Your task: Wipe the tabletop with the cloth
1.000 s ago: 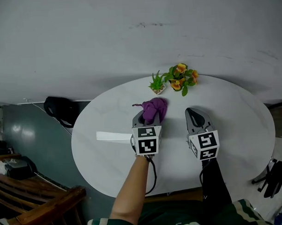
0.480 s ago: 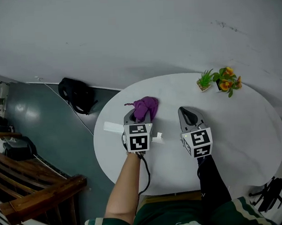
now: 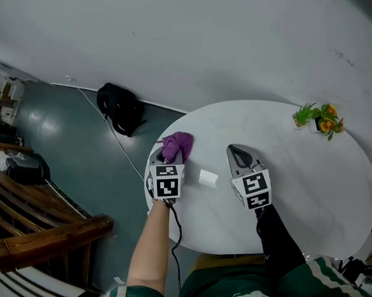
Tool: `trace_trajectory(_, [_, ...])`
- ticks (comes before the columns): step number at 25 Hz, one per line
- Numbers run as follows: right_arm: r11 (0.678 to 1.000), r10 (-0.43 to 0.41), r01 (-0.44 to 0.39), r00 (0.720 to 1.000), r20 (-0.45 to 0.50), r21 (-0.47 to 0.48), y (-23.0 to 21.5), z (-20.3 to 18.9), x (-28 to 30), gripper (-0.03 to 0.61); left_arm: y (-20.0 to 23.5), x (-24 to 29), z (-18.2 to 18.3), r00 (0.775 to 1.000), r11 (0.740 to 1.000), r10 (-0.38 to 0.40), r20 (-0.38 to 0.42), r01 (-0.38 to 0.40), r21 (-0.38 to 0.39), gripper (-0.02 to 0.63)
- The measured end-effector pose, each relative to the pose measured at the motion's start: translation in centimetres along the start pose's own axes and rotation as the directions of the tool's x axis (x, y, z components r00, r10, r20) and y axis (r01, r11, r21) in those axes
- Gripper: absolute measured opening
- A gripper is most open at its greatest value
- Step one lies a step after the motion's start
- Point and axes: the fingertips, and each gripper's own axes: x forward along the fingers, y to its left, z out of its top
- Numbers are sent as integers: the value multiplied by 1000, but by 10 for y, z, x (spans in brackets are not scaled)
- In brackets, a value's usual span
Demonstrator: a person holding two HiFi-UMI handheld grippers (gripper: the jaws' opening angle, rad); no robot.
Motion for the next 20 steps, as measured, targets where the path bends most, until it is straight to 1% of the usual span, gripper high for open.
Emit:
trace_trajectory(3, [999,35,-35,999,-1,-22,22,5,6,3,25,-7,-14,999,998,42,-11,-43,-47,132])
trace_trajectory(5, [998,43,-43,999,-4,-34,32,6,6,3,31,-8,-19,999,996,39,16,-37,-76,132])
trace_trajectory(8, [999,25,-24,1000,2,-34,34,9,-2,3,30,-13,-18,998,997,30,49,-27,-68,132])
trace_trajectory(10, [999,-6,6,1000,5,-33,23,11,-13,3,22,-19,-8,997,998,21,77,-17,-53,130])
trace_trajectory(13, [996,-78,78,997,-3,-31,-8,8,-40,3,-16,-32,19,985,1000,-23,173,24,-3,127])
trace_trajectory(15, [991,-132,132,991,-3,-25,-32,5,-64,3,-54,-42,37,970,996,-90,226,83,39,127])
trace_trajectory(18, [976,-215,215,977,2,-8,-78,-2,-107,3,-123,-53,60,950,981,-190,249,176,80,127])
trace_trajectory(20, [962,-274,274,962,1,3,-109,-10,-144,3,-174,-61,73,938,970,-239,251,217,110,126])
